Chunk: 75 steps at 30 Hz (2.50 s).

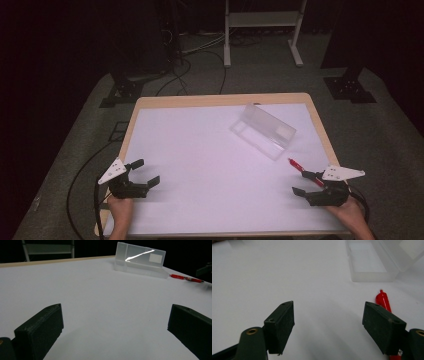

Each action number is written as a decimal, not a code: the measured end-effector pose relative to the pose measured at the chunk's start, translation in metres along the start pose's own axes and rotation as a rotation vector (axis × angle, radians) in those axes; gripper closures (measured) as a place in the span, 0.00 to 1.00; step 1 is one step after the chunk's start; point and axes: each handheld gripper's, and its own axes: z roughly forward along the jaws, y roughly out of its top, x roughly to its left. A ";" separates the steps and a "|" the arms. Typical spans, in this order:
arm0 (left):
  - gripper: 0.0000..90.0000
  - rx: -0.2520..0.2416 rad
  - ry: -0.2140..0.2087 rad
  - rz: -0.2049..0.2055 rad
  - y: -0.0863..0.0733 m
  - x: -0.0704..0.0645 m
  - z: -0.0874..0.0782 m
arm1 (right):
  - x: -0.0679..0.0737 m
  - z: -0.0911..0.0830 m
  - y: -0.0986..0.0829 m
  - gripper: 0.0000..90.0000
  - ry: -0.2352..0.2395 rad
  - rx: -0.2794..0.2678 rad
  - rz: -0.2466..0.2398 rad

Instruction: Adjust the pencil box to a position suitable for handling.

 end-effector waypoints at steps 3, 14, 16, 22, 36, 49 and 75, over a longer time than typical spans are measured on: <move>0.00 -0.012 -0.003 0.004 0.000 0.000 -0.001 | 0.001 -0.003 0.003 0.28 0.022 -0.013 0.013; 0.00 -0.008 0.000 -0.003 0.000 0.001 -0.001 | 0.005 0.004 0.044 0.24 0.035 0.009 -0.019; 0.00 -0.010 0.001 -0.004 0.000 0.001 -0.001 | 0.006 0.009 0.052 0.23 0.041 0.021 -0.029; 0.00 -0.005 -0.001 -0.002 0.000 0.001 -0.001 | 0.006 0.023 0.074 0.21 0.050 0.053 -0.053; 0.00 -0.004 0.004 -0.006 0.000 0.001 -0.001 | -0.002 0.057 0.115 0.25 0.061 0.095 -0.103; 0.00 -0.001 0.004 -0.007 0.000 0.001 -0.001 | -0.019 0.102 0.129 0.33 0.026 0.157 -0.111; 0.00 -0.005 0.005 -0.006 0.000 0.001 0.000 | -0.046 0.156 0.112 0.67 -0.074 0.268 -0.042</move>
